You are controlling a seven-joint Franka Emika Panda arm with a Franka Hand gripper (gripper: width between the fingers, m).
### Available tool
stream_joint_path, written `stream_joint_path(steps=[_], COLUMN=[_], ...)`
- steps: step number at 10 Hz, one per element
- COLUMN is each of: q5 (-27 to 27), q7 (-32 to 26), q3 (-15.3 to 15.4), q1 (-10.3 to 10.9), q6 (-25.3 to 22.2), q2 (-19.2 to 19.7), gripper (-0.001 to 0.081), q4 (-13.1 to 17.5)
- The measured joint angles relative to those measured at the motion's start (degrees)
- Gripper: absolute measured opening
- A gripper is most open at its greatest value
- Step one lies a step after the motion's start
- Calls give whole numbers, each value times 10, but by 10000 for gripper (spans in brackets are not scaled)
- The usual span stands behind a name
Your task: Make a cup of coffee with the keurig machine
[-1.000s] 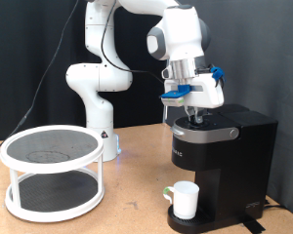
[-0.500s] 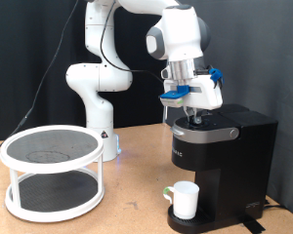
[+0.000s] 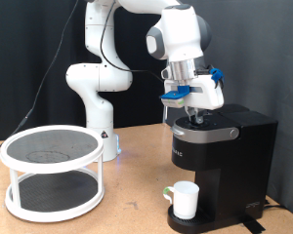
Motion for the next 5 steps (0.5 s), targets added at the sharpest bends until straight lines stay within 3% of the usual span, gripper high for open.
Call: stream_joint_path(steps=[3,4,5], q5=[91,114,115], q7=[-92,-111,-114], q3=[-11,-21,-33], q1=[1,1,-1], q6=[-4,-31,-88], q2=[-14,-28,-45], gripper=[0,0,0], q4=[-6,-7,-3])
